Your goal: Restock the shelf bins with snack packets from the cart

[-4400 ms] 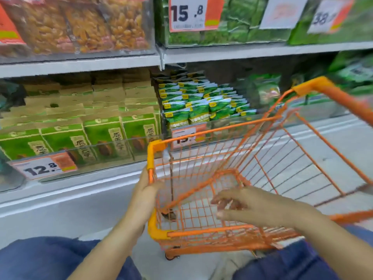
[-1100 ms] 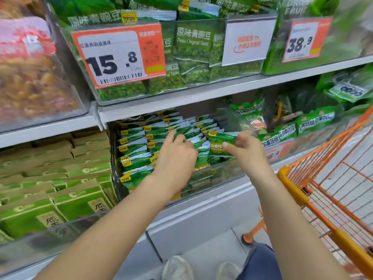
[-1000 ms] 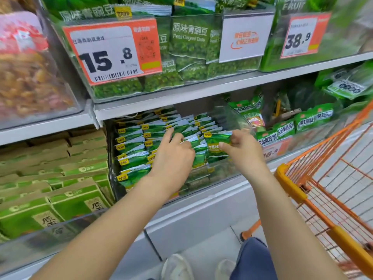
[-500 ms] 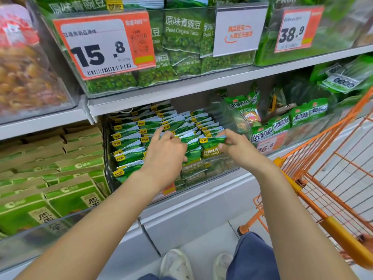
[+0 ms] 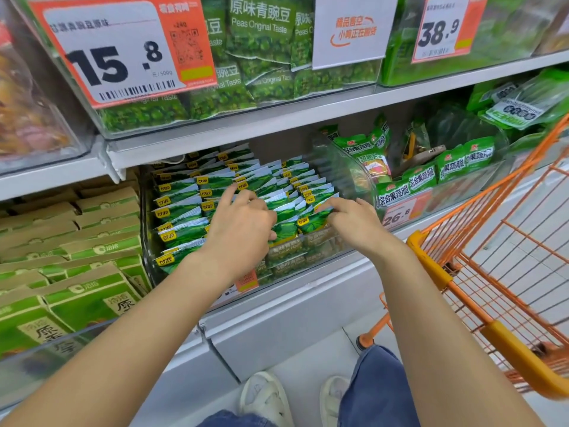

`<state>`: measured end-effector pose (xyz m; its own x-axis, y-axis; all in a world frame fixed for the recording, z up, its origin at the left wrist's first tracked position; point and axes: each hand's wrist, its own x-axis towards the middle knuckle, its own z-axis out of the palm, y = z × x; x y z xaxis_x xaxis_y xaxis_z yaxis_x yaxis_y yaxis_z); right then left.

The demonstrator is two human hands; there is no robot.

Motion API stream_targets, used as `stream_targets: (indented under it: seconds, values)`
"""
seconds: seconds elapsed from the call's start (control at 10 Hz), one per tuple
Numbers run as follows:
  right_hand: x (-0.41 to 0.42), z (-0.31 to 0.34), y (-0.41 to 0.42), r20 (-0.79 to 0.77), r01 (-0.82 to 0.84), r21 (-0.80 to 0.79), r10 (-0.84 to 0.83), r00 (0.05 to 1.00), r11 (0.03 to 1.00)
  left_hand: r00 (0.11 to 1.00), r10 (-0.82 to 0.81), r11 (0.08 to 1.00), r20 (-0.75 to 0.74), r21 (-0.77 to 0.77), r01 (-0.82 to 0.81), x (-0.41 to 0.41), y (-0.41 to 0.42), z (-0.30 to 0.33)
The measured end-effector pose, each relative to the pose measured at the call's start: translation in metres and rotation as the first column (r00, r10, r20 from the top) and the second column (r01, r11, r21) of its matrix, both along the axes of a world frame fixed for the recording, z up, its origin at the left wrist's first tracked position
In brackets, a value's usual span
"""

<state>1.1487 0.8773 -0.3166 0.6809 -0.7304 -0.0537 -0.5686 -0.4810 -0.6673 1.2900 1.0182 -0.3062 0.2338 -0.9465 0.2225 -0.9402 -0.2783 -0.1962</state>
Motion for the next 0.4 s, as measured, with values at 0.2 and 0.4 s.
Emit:
stream_targets:
  seconds: [0.2,0.4]
  values:
    - [-0.008,-0.001,-0.001,0.325,0.052,0.185,-0.111,0.939,0.981,0.988,0.015,0.997,-0.151,-0.07,-0.026,-0.002,0.007,0.001]
    - [-0.012,0.022,0.014,0.607,0.24,0.026,-0.207,0.768,0.97,0.982,-0.151,0.876,-0.11,-0.475,0.081,-0.017,0.036,-0.002]
